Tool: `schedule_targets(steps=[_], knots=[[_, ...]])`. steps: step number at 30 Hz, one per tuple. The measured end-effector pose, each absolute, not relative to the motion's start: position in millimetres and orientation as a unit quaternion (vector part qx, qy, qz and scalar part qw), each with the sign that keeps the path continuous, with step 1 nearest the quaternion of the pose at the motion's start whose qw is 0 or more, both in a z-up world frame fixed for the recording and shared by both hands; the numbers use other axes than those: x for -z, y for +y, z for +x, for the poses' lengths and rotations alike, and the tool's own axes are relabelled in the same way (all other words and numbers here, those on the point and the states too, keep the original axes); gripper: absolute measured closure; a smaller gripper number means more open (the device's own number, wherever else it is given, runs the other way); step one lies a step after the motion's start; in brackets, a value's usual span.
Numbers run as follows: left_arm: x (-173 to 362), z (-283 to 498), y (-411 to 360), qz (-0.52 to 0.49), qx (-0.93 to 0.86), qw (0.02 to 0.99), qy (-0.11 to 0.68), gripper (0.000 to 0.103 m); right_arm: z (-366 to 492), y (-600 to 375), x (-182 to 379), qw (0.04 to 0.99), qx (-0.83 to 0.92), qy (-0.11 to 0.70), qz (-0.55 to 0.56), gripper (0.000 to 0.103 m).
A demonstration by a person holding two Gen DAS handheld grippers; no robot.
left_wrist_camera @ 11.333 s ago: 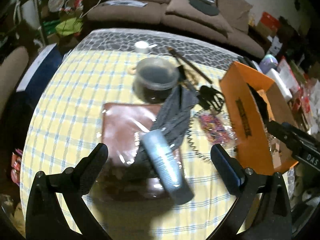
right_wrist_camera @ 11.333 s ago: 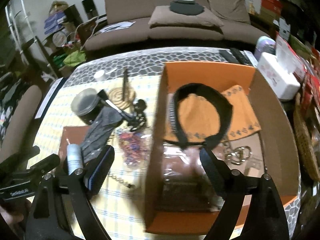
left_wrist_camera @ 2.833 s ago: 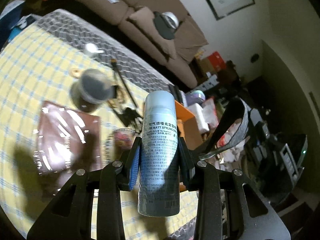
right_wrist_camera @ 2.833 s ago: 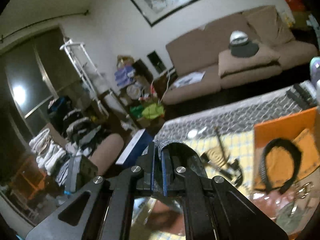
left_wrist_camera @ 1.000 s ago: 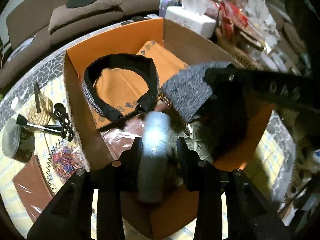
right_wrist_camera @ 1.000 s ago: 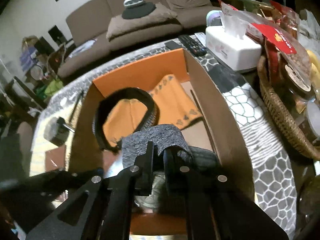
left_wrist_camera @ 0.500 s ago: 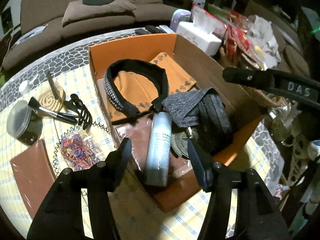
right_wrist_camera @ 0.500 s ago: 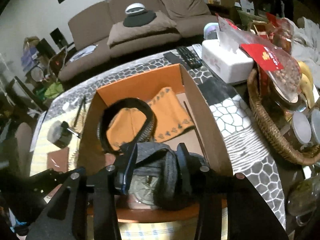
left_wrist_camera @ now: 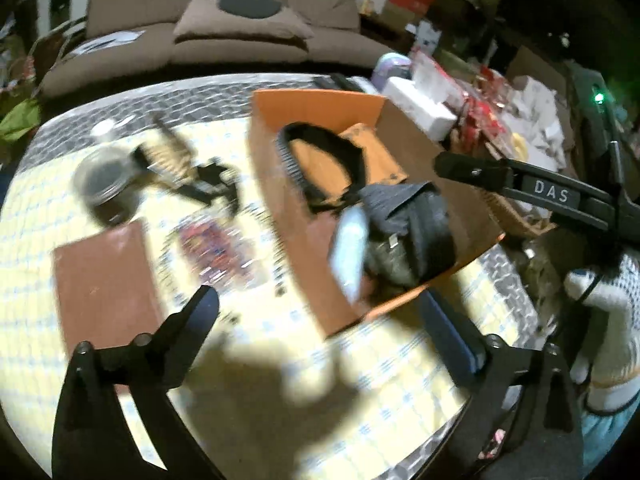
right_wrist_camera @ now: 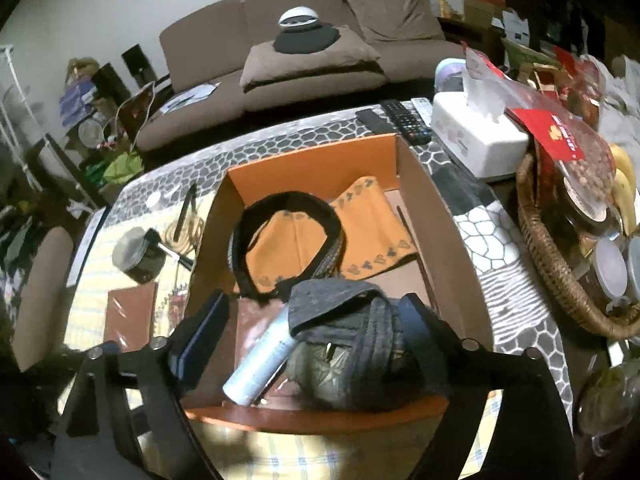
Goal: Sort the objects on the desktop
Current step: 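Withdraw both grippers from the box back over the table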
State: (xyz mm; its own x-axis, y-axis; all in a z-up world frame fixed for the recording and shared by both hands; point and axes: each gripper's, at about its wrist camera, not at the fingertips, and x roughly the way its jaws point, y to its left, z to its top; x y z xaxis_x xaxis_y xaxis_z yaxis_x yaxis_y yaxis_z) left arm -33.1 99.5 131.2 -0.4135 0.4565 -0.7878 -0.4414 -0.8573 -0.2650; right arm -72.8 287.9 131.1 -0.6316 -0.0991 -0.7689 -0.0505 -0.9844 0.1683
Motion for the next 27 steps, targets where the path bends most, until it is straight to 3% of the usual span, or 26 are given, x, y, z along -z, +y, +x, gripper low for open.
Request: schedule_targets(steps=[5,11,27], knots=[[-120,-15,46,-0.483,-0.848,0.217,-0.032,0.000,-57,260,-121,0.035,0.897,-0.046,0.438,0.011],[-98,11,4,-0.502,-0.844,0.180,-0.054,0.000,-39,245,-117,0.056,0.904,-0.062,0.420,0.011],[-69,31,-36,-0.474,-0.873,0.101,-0.057,0.000,24,215,-82,0.050,0.910,-0.074,0.405,0.009]])
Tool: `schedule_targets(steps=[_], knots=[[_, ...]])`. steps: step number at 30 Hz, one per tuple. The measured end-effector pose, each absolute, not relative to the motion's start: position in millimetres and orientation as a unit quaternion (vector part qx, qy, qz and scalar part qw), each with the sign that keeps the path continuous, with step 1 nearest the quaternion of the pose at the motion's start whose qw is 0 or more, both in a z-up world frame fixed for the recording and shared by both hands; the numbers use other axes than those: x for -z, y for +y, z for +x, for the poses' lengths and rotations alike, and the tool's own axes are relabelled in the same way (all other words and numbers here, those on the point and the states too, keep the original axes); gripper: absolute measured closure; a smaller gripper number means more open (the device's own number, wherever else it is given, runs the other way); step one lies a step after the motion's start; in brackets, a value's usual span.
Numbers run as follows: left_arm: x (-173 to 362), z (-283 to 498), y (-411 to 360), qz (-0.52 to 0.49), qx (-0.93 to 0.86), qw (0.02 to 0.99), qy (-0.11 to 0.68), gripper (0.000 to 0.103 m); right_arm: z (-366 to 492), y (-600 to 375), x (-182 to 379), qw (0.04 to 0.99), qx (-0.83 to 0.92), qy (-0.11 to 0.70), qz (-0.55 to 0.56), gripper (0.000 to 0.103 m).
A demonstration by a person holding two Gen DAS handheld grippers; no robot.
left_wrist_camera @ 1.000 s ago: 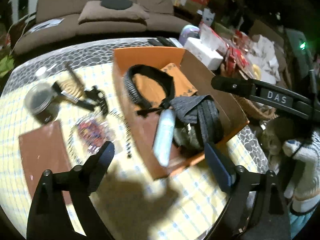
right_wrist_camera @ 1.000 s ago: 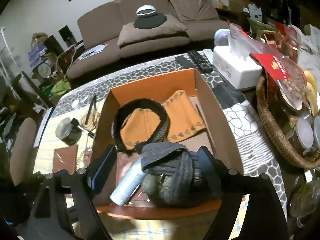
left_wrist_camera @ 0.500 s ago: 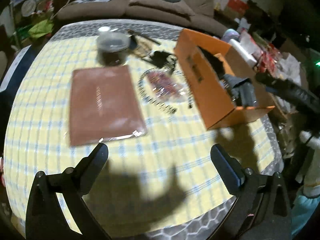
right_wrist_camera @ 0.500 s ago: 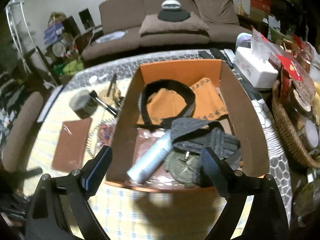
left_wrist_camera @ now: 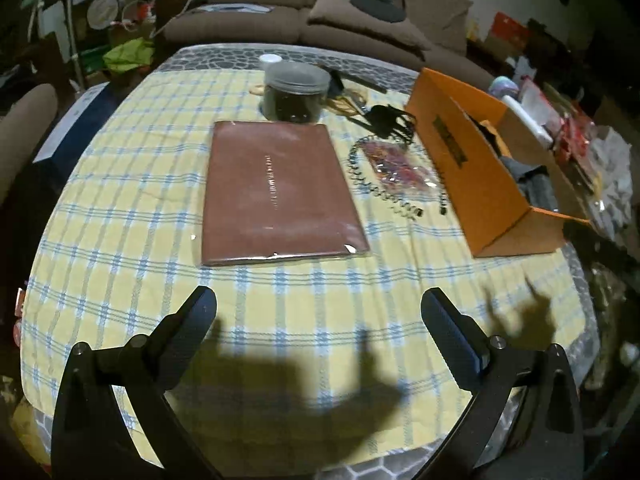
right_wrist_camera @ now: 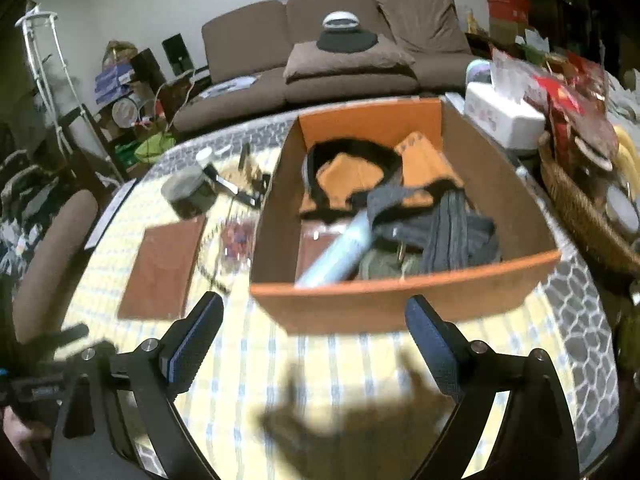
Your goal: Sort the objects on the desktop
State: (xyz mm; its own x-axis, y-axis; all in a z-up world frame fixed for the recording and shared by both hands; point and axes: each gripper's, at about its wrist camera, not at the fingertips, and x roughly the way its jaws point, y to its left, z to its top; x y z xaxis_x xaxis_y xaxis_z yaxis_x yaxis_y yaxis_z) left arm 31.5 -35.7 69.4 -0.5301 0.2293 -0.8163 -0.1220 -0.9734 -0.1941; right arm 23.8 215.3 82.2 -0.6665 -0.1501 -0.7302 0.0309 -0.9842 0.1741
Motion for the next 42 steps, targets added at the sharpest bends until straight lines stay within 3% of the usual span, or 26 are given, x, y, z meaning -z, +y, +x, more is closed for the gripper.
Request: schedule_targets(steps=[20,22,28,42], knots=[[-11,7,-22,-0.496,-0.866,0.056,-0.039,0.000,2,202,14,-0.011,0.882,-0.006,0.471,0.006],[-10,6,-20,-0.496,-0.866,0.058,-0.035,0.000,3,198,16,-0.012,0.885,0.004,0.465,0.001],[-3,8,-6,-0.490,-0.871,0.043,0.016,0.000,8,198,18,-0.018,0.892,-0.004,0.452,0.000],[-2,12,-6,-0.464,-0.885,0.034,0.012,0.000,4,192,20,-0.019,0.893,-0.004,0.450,0.000]])
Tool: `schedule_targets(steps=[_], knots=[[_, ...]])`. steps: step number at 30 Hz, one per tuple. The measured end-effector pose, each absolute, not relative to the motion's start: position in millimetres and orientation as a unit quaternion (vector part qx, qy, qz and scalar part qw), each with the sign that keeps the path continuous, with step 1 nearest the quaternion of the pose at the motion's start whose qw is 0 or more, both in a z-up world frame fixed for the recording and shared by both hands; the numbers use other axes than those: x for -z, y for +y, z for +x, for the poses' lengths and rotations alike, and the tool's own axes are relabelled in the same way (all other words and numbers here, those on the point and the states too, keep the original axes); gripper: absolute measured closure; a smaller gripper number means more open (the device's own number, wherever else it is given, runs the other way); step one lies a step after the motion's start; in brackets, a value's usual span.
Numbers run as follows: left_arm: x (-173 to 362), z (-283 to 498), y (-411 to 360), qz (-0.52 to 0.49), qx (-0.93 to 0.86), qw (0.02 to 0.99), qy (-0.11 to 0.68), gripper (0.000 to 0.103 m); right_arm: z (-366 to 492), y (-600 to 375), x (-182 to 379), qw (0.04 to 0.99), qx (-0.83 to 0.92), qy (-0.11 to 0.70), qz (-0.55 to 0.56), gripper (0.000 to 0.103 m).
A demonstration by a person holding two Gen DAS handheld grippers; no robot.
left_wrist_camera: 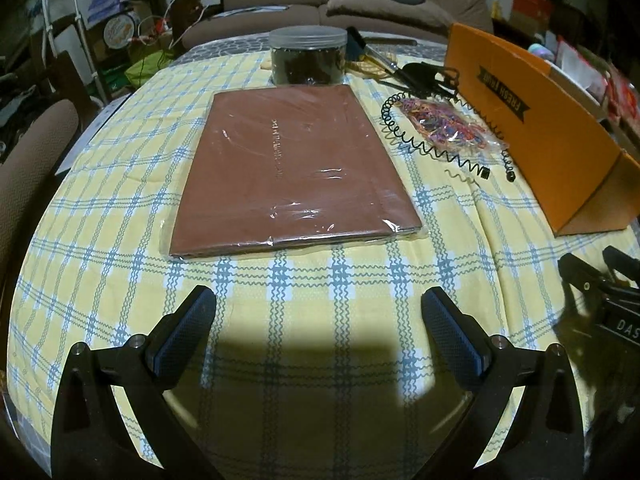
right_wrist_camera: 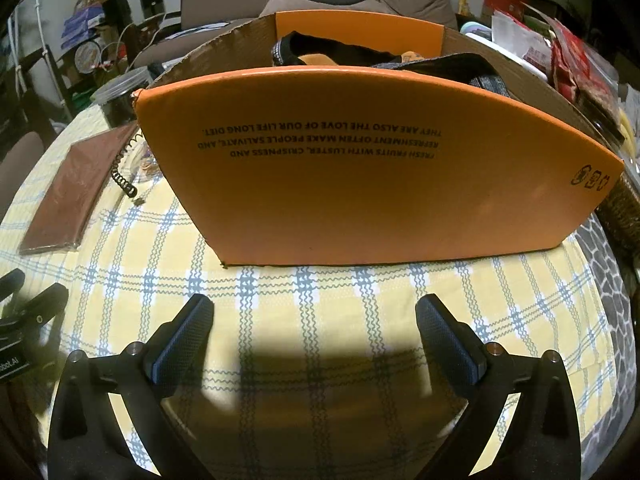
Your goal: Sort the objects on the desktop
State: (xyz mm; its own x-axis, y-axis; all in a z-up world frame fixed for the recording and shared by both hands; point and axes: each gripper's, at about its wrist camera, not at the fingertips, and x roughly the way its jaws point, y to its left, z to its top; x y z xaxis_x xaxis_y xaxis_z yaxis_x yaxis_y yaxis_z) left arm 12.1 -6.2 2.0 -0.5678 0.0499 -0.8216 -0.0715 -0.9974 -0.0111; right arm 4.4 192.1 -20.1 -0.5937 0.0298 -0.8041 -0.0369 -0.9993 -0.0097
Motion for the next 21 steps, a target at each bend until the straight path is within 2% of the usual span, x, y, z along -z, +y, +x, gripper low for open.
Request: schedule_targets(steps=[21], knots=[[-1.6,12.3,-4.6,-0.462,-0.886,0.031,0.015,0.000,4.2,192.1,20.2,0.019,-0.893,0.004,-0.450,0.000]])
